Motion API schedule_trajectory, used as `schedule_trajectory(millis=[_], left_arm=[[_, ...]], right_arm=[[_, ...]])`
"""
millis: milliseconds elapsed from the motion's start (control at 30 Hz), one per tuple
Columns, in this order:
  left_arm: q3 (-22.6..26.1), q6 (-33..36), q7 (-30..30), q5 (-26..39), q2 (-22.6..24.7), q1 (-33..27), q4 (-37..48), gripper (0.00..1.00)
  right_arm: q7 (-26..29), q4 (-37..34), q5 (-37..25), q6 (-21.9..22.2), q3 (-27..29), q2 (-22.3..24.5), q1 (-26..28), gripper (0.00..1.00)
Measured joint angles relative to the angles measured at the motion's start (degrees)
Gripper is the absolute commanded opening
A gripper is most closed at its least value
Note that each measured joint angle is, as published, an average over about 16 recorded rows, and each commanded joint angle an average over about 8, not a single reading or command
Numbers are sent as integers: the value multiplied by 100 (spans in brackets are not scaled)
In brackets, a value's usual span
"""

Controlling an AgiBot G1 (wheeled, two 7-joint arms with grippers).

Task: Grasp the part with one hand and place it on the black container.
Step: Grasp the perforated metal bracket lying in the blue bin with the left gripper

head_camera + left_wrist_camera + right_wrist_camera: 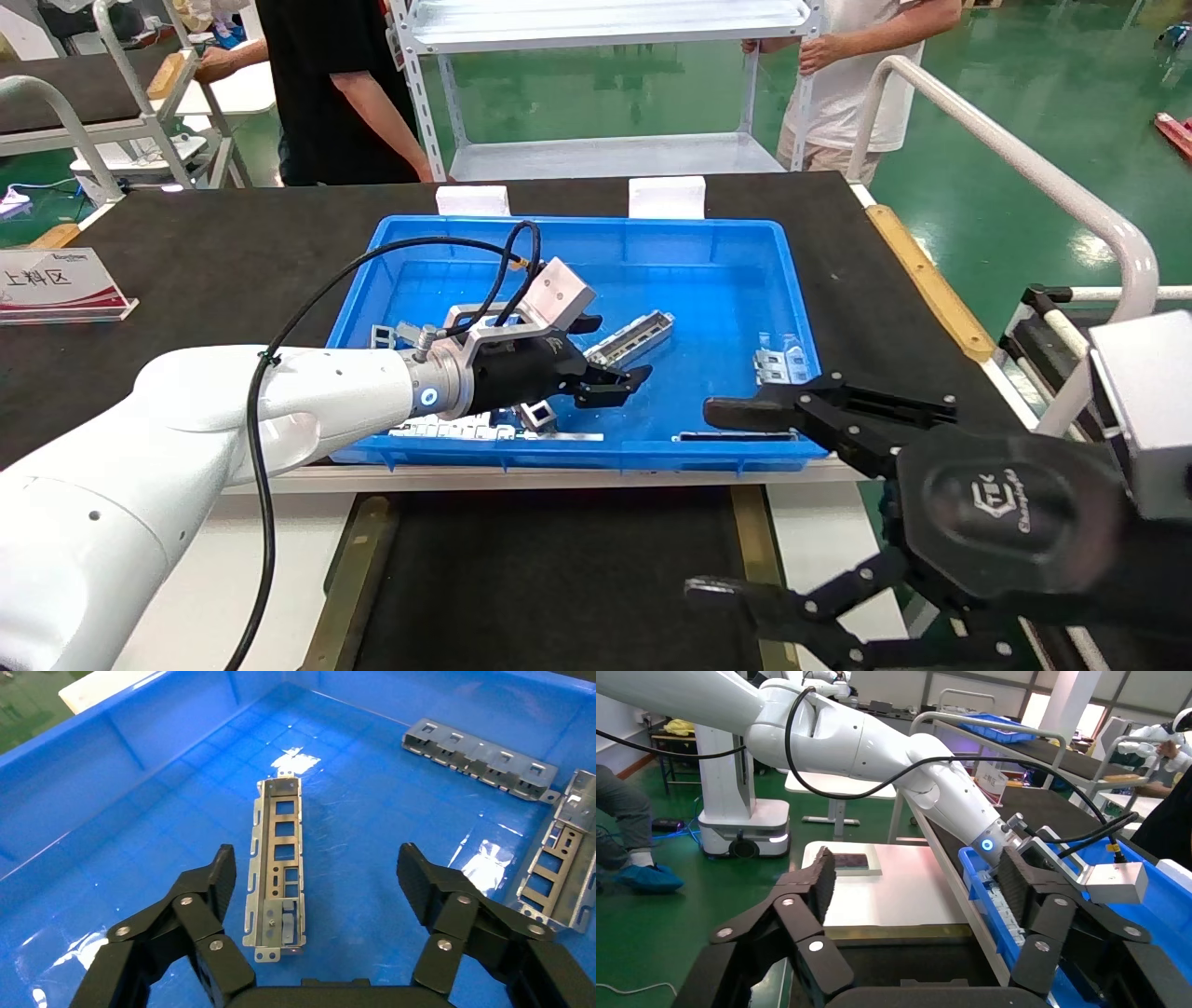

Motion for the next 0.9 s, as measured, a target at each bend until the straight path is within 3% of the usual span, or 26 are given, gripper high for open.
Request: schedule_trajectory(millis=[900], left_arm=[[932, -446, -39, -863, -20, 151, 30, 0]], right_arm=[[-1, 0, 1, 1, -2, 1, 0, 0]])
